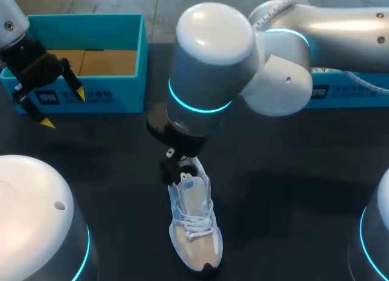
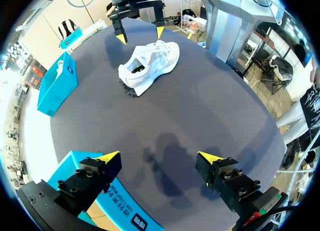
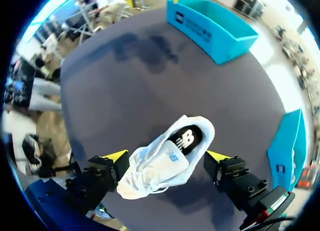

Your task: Take the shoe out of the shoebox, open the shoe tongue, remove and reinsert the insole, then place the shoe into the shoebox

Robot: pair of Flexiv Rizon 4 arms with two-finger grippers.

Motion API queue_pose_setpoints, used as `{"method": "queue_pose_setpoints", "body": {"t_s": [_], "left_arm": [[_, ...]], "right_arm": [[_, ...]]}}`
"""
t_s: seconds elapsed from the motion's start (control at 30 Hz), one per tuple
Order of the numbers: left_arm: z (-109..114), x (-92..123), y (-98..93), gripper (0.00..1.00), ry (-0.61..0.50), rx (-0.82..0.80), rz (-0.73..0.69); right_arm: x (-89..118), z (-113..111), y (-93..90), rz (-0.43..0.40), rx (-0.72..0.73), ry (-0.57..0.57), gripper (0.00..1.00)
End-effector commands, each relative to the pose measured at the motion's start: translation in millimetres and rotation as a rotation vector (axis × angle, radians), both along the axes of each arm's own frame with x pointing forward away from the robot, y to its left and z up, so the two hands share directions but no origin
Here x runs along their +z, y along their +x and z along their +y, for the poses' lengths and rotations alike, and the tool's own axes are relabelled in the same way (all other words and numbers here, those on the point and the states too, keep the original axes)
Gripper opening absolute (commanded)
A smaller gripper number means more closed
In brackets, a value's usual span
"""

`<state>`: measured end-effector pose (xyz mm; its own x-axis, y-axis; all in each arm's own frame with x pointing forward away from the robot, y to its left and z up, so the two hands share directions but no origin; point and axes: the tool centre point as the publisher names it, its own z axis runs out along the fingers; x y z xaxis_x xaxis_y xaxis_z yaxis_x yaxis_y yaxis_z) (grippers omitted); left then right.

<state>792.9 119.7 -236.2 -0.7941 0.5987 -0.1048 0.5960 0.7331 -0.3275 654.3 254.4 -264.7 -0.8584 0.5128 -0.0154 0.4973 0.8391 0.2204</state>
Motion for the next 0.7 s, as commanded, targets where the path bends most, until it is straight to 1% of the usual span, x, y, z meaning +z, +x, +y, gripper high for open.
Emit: {"method": "queue_pose_setpoints", "body": {"t_s": [0.03, 0.17, 0.2, 0.23, 0.3, 0.33, 0.37, 0.4, 0.47, 0.57, 0.7], "left_arm": [[0.2, -0.3, -0.3, 1.00, 0.003, 0.000, 0.000], [0.2, -0.3, -0.3, 1.00, 0.003, 0.000, 0.000], [0.2, -0.3, -0.3, 1.00, 0.003, 0.000, 0.000], [0.2, -0.3, -0.3, 1.00, 0.003, 0.000, 0.000], [0.2, -0.3, -0.3, 1.00, 0.003, 0.000, 0.000], [0.2, -0.3, -0.3, 1.00, 0.003, 0.000, 0.000], [0.2, -0.3, -0.3, 1.00, 0.003, 0.000, 0.000], [0.2, -0.3, -0.3, 1.00, 0.003, 0.000, 0.000], [0.2, -0.3, -0.3, 1.00, 0.003, 0.000, 0.000], [0.2, -0.3, -0.3, 1.00, 0.003, 0.000, 0.000], [0.2, -0.3, -0.3, 1.00, 0.003, 0.000, 0.000]], "right_arm": [[-3.4, -11.0, 1.7, 0.082, 0.107, 0.087, 1.00], [-3.4, -11.0, 1.7, 0.082, 0.107, 0.087, 1.00], [-5.4, -5.6, 4.2, 0.077, 0.159, 0.077, 1.00], [-6.1, -2.2, 6.4, 0.079, 0.202, 0.035, 1.00], [-3.3, 0.7, 9.0, 0.030, 0.249, -0.031, 1.00], [-1.9, 1.6, 10.3, 0.029, 0.289, -0.073, 1.00], [-1.7, 1.7, 11.4, 0.020, 0.309, -0.094, 1.00], [0.0, 2.9, 12.8, -0.013, 0.346, -0.125, 1.00], [1.3, 4.8, 15.8, -0.023, 0.398, -0.183, 1.00], [1.5, 8.1, 21.4, -0.039, 0.443, -0.235, 1.00], [1.1, 11.5, 30.8, -0.066, 0.495, -0.266, 1.00]]}}
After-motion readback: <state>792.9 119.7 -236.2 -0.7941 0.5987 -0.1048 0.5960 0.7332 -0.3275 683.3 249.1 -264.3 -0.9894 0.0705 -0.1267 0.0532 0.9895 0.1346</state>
